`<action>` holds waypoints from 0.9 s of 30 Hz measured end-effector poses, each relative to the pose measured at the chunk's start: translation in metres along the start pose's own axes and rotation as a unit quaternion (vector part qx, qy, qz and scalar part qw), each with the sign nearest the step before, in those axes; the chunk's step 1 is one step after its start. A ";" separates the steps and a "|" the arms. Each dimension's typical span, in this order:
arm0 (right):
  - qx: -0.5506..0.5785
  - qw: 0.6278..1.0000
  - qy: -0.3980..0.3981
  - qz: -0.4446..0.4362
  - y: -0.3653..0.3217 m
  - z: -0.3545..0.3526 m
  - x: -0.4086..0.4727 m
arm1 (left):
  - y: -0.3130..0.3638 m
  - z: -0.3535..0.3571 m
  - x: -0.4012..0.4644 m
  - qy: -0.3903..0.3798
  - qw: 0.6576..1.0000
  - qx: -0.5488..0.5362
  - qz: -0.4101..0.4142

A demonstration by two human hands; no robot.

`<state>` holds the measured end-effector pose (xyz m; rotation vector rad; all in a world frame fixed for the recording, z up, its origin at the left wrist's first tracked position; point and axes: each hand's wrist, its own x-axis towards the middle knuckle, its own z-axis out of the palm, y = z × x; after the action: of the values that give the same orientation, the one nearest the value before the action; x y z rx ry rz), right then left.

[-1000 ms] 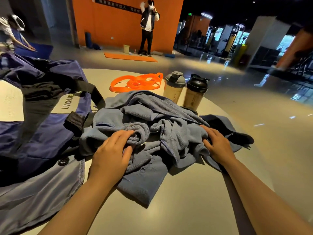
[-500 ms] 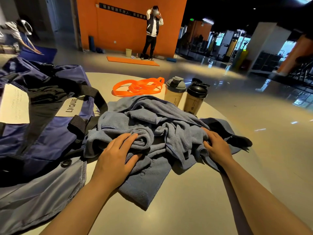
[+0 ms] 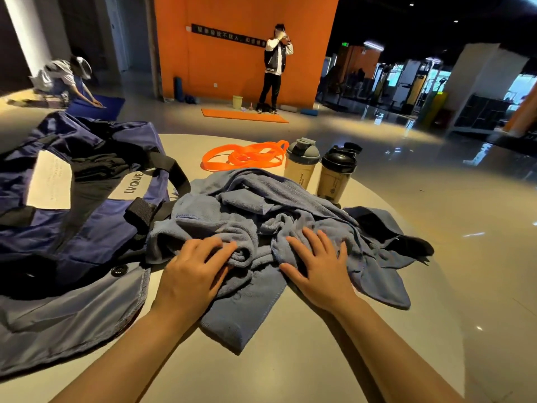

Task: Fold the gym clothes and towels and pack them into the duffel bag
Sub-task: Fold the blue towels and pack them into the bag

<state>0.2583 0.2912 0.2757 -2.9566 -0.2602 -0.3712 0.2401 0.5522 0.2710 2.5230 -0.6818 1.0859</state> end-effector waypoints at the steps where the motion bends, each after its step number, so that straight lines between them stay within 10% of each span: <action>1: 0.000 1.000 0.000 0.011 0.005 0.005 0.005 | 0.005 -0.005 -0.005 -0.006 1.000 -0.007 -0.006; 10: 0.021 0.996 0.069 0.046 0.011 0.000 0.008 | 0.061 -0.075 -0.047 -0.099 0.942 -0.298 -0.117; 14: 0.181 0.972 0.149 -0.036 -0.014 -0.036 -0.042 | 0.033 -0.070 -0.037 -0.079 0.979 -0.173 -0.071; 16: 0.243 0.963 0.061 -0.101 -0.038 -0.062 -0.084 | 0.012 -0.054 -0.028 -0.123 0.987 -0.086 -0.051; 18: 0.212 0.963 -0.059 -0.154 -0.064 -0.065 -0.125 | 0.002 -0.034 -0.021 -0.205 0.977 -0.050 -0.036; 21: 0.125 0.973 -0.021 -0.192 -0.077 -0.039 -0.160 | 0.007 -0.015 -0.019 -0.246 0.966 -0.059 -0.045; 27: 0.124 0.987 0.061 -0.080 -0.019 -0.045 -0.138 | 0.008 -0.020 -0.021 -0.157 0.986 -0.036 -0.039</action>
<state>0.1122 0.2810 0.2860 -2.6650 -0.4928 -0.4991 0.2115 0.5607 0.2694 2.6582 -0.6814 0.6298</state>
